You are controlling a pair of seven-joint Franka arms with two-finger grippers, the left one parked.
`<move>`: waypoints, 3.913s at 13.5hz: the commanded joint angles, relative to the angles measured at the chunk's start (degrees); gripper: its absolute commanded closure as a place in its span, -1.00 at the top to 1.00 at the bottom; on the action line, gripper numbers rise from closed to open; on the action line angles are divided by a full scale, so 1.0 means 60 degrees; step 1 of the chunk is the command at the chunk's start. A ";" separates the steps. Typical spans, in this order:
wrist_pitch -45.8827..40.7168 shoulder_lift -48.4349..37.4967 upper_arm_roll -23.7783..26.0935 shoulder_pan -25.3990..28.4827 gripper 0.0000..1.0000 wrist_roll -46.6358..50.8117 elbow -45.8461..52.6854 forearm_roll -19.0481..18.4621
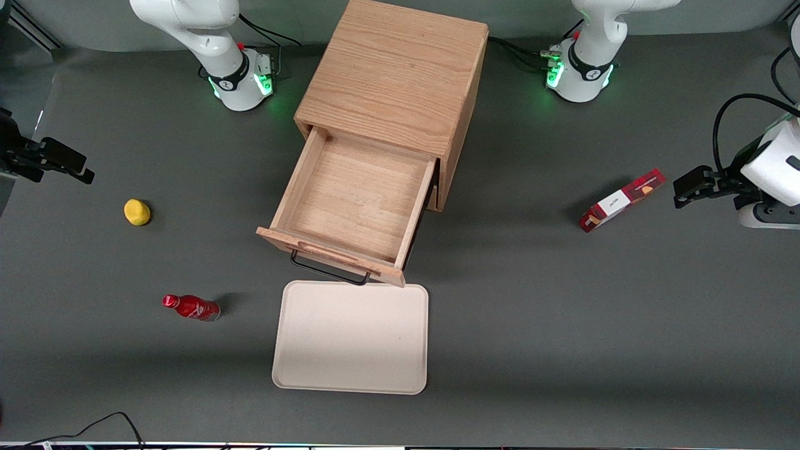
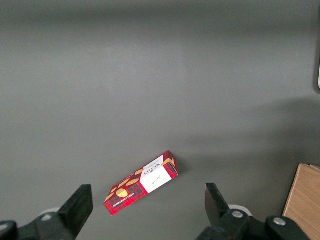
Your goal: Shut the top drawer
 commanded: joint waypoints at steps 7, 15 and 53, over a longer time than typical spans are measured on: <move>0.0006 0.0588 0.0021 0.0366 1.00 0.0158 0.0582 -0.0533; -0.0478 0.4321 0.0385 0.0529 1.00 0.0129 0.4535 -0.0401; -0.0185 0.9585 0.4269 0.1993 1.00 -0.3753 0.7924 -0.0416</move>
